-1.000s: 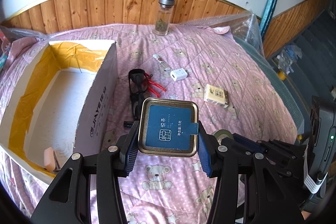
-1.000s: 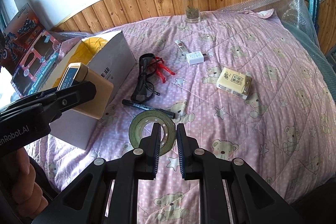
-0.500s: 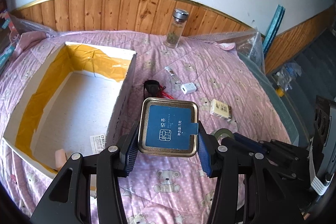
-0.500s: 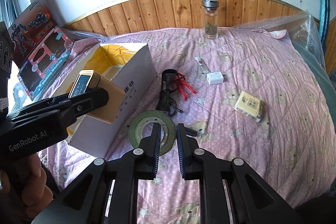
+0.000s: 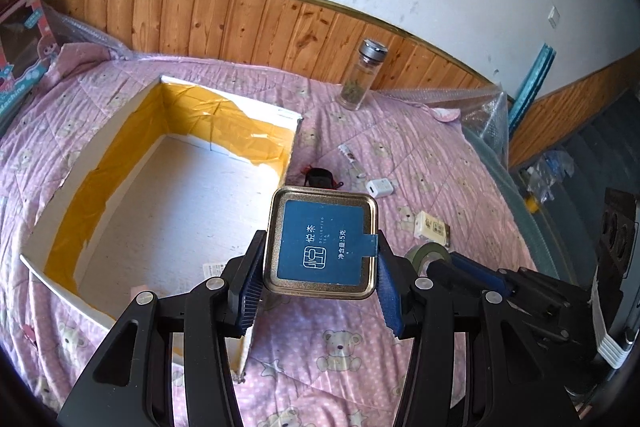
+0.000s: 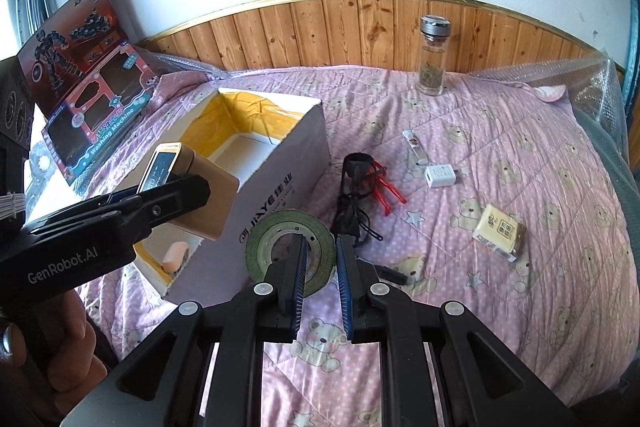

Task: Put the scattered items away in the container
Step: 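Carry the tin in the left tool and tape roll in the right over the cardboard box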

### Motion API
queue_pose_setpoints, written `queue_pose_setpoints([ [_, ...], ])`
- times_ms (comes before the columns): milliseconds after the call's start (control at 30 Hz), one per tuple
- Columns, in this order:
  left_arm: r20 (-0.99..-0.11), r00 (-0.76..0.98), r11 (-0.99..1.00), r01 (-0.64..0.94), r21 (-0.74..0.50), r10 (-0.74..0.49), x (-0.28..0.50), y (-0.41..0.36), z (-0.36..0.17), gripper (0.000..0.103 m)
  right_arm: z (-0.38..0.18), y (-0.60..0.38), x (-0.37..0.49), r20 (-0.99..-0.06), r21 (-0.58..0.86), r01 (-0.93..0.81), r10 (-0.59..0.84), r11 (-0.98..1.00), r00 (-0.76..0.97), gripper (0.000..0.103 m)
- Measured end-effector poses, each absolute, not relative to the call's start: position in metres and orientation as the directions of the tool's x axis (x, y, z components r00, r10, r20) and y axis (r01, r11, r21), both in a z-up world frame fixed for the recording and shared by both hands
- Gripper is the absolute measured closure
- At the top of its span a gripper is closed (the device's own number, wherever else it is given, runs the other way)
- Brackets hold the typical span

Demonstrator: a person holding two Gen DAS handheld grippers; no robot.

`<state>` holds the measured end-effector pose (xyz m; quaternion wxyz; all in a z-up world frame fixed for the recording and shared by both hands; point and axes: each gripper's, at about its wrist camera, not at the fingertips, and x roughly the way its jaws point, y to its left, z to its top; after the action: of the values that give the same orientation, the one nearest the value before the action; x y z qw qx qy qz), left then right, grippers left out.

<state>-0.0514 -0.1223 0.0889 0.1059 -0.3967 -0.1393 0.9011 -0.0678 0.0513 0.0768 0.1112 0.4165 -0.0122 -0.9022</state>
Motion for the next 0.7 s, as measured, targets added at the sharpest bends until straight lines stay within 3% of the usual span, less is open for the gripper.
queue_pose_setpoints([
  [700, -0.665, -0.702, -0.93, 0.013, -0.367, 0.253, -0.055, -0.191, 0.089, 0.051, 0.094, -0.011, -0.09, -0.736, 0.071, 0.295, -0.249, -0.953, -0.629, 0.087],
])
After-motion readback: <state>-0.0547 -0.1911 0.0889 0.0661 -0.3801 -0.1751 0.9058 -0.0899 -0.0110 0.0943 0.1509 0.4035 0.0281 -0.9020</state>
